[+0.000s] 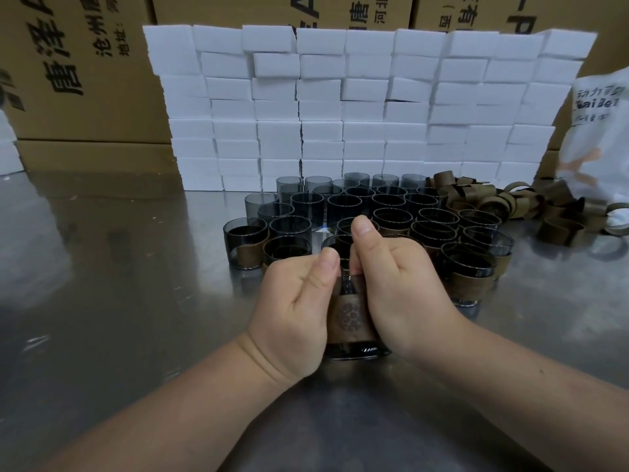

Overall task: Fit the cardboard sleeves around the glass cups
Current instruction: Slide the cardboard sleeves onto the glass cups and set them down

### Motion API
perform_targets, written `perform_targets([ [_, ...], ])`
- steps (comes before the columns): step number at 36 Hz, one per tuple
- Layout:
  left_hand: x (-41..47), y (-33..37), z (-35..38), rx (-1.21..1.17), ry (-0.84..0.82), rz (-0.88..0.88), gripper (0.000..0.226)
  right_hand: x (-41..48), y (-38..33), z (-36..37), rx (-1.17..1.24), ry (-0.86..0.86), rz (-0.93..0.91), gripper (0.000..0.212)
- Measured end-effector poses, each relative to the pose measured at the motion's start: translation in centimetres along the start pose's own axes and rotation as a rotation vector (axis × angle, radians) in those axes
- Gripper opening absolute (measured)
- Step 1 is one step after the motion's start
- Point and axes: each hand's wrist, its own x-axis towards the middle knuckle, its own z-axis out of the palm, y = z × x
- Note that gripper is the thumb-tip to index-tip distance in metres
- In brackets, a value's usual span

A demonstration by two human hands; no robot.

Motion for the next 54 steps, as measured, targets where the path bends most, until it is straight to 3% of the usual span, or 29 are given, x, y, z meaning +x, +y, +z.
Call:
perform_targets([
  [7,-0.3,-0.6,0.0,0.010,0.028,0.048,0.042,0.1,0.0,0.2,-0.022,-0.020,-0.009,0.058],
  [13,0.0,-1.6,-0.4,0.254,0.145,0.181,0.067,0.3,-0.3,0.0,-0.067,0.030,-0.092,0.057],
  [18,0.4,-1.7,-0.7,0.313,0.308,0.116,0.044,0.5,-0.6,-0.2,-0.070,0.050,-0.106,0.056],
  [21,0.8,-1.8,-0.8,0.470,0.325,0.006,0.041,1.1,-0.5,-0.6,0.055,0.142,0.031,0.061],
  [26,1.1,-2.3,-0.7,0.731,0.164,-0.307,0.039,2.8,0.4,-1.2,0.406,0.259,0.392,0.064],
  [32,1.2,-2.6,-0.6,0.687,0.195,-0.315,0.028,3.8,0.3,-2.3,0.709,0.240,0.624,0.032],
  [39,1.3,-2.8,-0.6,0.651,0.198,-0.302,0.021,4.5,-0.9,-2.7,0.847,0.232,0.590,0.017],
  [46,1.2,-2.7,-0.5,0.659,0.165,-0.274,0.033,4.8,-0.5,-2.4,0.776,0.388,0.626,0.017],
  [49,1.2,-2.9,-0.6,0.638,0.180,-0.277,0.023,5.2,-0.7,-3.2,0.828,0.364,0.648,0.015],
  [54,1.3,-3.0,-0.7,0.620,0.179,-0.284,0.025,6.2,-1.2,-3.9,0.847,0.250,0.620,0.019],
])
